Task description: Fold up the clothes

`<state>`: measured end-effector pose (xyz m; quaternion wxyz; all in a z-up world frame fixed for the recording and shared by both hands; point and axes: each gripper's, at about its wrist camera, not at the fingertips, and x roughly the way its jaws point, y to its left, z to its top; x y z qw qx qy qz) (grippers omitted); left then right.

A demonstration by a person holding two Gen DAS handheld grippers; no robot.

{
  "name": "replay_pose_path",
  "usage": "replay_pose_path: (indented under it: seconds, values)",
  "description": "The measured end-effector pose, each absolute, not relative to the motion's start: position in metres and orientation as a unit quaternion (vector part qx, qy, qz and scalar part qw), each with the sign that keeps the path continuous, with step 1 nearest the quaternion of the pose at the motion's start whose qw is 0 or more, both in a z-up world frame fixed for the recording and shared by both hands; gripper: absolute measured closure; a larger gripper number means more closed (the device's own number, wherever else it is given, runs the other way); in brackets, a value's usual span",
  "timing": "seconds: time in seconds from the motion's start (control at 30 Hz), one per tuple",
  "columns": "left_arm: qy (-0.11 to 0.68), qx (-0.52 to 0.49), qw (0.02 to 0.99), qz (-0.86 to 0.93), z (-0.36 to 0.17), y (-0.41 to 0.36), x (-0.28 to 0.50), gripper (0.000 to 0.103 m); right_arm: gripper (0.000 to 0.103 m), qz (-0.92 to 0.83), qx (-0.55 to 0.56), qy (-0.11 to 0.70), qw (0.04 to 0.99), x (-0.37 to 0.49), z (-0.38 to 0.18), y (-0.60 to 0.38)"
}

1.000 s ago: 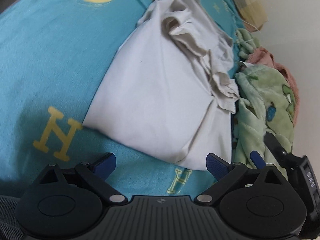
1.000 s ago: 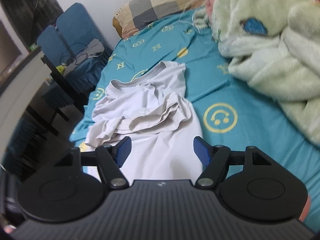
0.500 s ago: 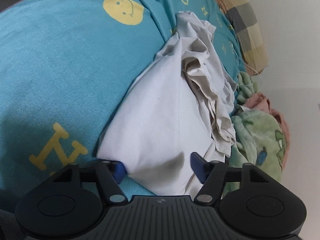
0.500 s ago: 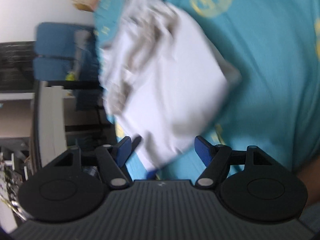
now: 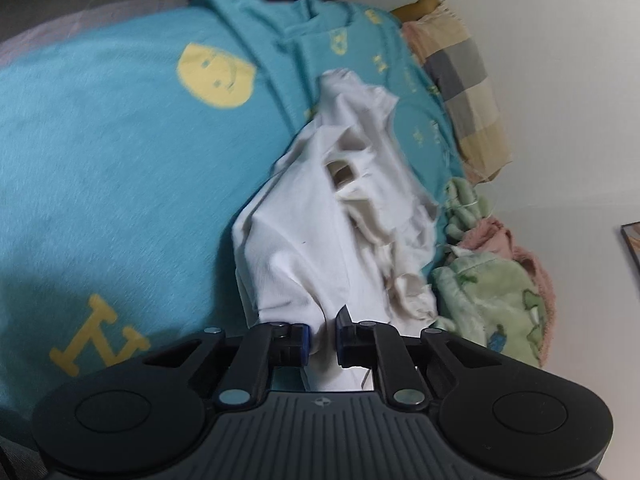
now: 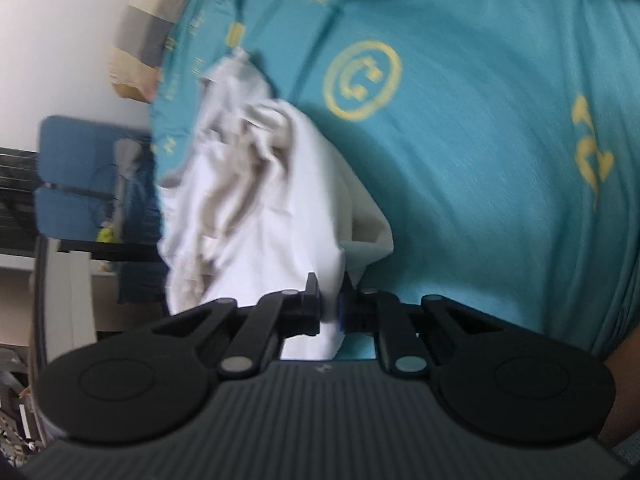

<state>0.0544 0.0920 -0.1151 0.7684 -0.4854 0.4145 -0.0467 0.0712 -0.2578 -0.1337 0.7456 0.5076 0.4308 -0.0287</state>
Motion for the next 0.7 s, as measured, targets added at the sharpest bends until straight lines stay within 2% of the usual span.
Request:
replay_pose_path:
  seconds: [0.37,0.57,0.7]
  values:
    - [0.37,-0.418,0.828,-0.044,0.014,0.087,-0.007,0.095,0.094,0.016,0.483,0.373,0.792,0.019,-0.038,-0.26]
    - [0.39,-0.407,0.825,-0.048,0.038,0.085,-0.077,0.095,0.093,0.008,0.471,0.371,0.8,-0.037,-0.02,-0.262]
    - [0.405,-0.414,0.814,-0.045,0.036,0.086,-0.079,0.095,0.093,0.006,0.486,0.38,0.787,-0.04,-0.024,-0.266]
